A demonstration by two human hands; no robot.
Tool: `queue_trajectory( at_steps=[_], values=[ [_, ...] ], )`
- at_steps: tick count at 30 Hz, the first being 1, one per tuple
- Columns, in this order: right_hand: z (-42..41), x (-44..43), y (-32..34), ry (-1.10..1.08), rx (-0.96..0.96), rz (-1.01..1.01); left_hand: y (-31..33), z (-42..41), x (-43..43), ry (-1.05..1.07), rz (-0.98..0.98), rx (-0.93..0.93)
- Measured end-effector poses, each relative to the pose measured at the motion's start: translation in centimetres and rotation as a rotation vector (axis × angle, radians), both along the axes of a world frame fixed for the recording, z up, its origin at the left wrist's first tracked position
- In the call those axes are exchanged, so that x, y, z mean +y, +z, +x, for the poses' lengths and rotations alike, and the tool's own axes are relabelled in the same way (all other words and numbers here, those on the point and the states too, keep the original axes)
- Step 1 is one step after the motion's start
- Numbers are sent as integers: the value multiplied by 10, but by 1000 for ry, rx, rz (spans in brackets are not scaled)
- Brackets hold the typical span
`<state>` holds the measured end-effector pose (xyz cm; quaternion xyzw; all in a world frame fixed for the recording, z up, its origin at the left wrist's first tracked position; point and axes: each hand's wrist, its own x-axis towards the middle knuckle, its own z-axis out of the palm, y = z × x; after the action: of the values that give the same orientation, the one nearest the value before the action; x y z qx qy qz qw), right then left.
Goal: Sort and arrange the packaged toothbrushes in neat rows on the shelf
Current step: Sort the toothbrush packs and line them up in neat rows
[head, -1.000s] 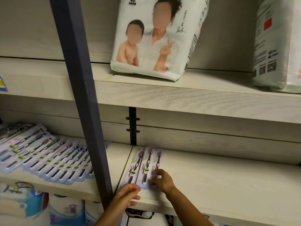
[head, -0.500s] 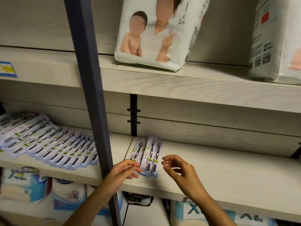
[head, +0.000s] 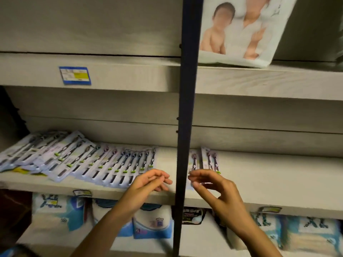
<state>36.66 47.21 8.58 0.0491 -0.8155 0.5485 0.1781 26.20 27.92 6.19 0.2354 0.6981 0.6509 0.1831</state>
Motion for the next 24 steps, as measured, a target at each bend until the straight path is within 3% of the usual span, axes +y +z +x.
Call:
queue_trajectory(
  at_steps=[5, 17, 24],
  values=[
    [-29, -71, -9, 24, -66, -51, 6, -26, -70, 22, -70, 18],
    [-120, -165, -25, 85, -143, 53, -11, -76, -193, 257, -116, -35],
    [-175, -230, -37, 65, -168, 81, -22, -128, -257, 267, -177, -59]
  ],
)
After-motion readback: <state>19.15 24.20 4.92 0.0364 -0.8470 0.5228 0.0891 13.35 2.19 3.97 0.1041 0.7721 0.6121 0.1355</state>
